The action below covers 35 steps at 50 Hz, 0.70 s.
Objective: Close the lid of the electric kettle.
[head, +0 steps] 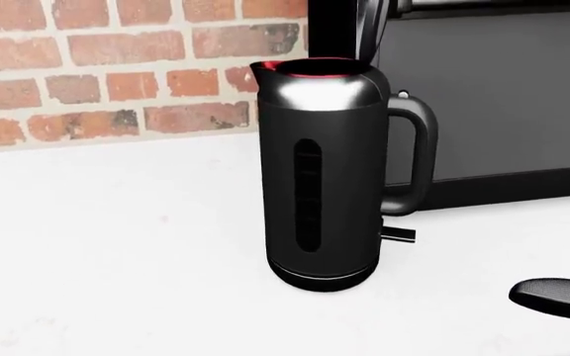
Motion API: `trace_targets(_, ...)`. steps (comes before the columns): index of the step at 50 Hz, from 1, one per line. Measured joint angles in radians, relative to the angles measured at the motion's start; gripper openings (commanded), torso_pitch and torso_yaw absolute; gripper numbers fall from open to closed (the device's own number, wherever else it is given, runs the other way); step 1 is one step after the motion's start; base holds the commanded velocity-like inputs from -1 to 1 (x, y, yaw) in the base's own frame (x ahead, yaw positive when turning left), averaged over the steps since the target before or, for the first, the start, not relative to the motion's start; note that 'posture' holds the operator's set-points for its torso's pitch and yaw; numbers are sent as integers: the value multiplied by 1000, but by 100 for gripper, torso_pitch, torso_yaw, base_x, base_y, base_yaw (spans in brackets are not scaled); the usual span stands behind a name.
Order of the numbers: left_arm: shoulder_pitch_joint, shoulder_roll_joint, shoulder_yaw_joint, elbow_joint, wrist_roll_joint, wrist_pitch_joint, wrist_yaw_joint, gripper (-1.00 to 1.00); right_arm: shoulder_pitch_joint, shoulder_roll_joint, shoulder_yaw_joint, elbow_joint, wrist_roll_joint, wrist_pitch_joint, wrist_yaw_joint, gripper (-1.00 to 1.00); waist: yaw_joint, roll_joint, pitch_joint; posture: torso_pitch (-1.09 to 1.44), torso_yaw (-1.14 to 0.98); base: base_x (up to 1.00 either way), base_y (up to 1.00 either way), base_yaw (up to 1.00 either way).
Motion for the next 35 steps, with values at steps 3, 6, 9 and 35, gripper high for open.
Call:
trace_targets(3,-2,0,0,0,1,2,-1,100,3,-3,10,-3,-14,6,2,96,-1,0,0,-56,0,0,0,0)
trace_targets(6,-1,-1,0,3,2,-1,-4,100,8,-6,10,-2,-41,-2,15,96,-1,-1,0,-56,0,0,0,0)
trace_targets(9,0,-2,0,7,4,-3,-5,100,11,4,-14,1,-47,-10,29,96,-1,-1,0,-56,0,0,0,0)
trace_targets(35,2,0,7,15,7,-11,-17,100,61,-83,-81,14,-376,-37,401,95,-4,-2,-1,-56,0,0,0,0)
